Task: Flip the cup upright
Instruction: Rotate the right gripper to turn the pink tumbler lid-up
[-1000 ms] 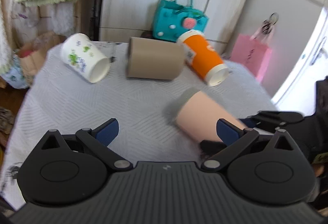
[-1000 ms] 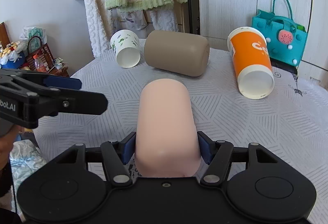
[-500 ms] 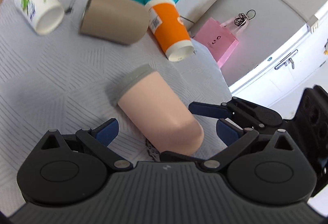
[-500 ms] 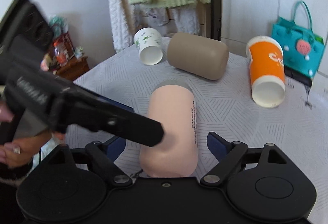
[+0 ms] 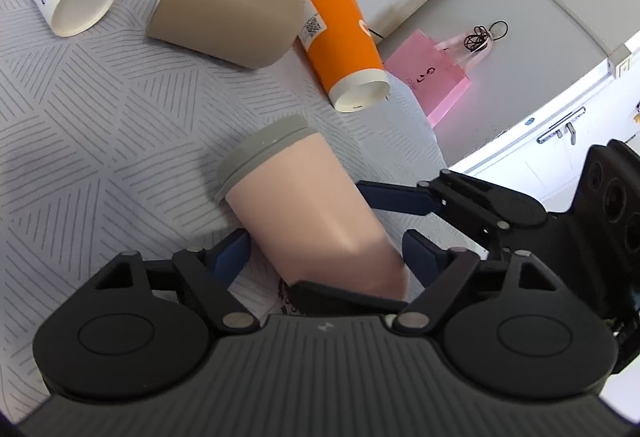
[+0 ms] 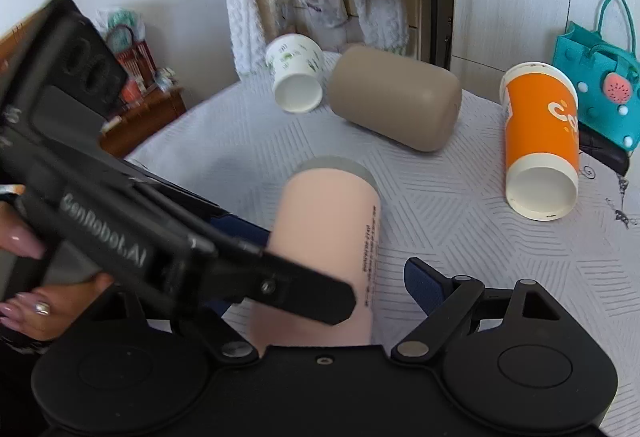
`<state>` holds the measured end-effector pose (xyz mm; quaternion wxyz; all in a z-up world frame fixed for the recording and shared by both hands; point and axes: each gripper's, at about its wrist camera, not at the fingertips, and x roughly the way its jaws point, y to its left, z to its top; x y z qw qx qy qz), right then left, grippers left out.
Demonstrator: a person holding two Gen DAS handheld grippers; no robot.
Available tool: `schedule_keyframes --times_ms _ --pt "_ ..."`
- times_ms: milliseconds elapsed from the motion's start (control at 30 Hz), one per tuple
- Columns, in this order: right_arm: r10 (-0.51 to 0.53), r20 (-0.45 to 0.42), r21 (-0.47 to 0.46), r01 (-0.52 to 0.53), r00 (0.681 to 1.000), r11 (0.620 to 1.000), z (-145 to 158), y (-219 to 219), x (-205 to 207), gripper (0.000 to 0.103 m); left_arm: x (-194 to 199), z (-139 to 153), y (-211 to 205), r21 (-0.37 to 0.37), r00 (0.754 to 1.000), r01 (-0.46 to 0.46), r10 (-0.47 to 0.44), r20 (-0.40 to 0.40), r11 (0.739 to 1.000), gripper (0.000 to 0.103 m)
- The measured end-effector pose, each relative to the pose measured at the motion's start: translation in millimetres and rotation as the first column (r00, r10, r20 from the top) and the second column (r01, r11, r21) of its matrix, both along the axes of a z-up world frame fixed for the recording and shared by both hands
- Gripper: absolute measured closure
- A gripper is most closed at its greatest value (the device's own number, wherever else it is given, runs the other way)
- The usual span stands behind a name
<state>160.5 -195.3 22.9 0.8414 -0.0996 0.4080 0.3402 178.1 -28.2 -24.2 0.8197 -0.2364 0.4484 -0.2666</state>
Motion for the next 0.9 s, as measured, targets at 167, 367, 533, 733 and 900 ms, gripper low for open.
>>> schedule_keyframes --times_ms 167,367,533,733,900 --pt "0.027 0.000 0.007 -0.027 1.000 1.000 0.2 0.4 -3.7 0.028 2.6 0.0 -0.7 0.002 1.000 0.001 -0.001 0.007 1.000 0.023" --pt "-0.018 -0.011 0.036 0.018 1.000 0.999 2.0 -2.9 -1.8 0.030 -0.1 0.1 3.1 -0.014 0.999 -0.009 0.010 0.035 1.000 0.025" --pt "-0.016 0.026 0.089 0.013 1.000 0.996 4.4 -13.8 -5.1 0.032 -6.0 9.3 5.9 0.008 0.994 -0.010 0.009 0.113 1.000 0.035" --pt "0.001 0.115 0.083 -0.011 0.993 0.996 10.8 -17.7 -10.9 0.032 -21.5 27.2 -4.1 0.092 0.960 -0.013 -0.013 0.281 0.996 0.041" --pt "-0.001 0.228 0.091 -0.021 0.974 0.996 17.2 -21.3 -15.0 0.033 -25.3 45.8 -9.1 0.139 0.917 -0.022 -0.035 0.397 0.990 0.043"
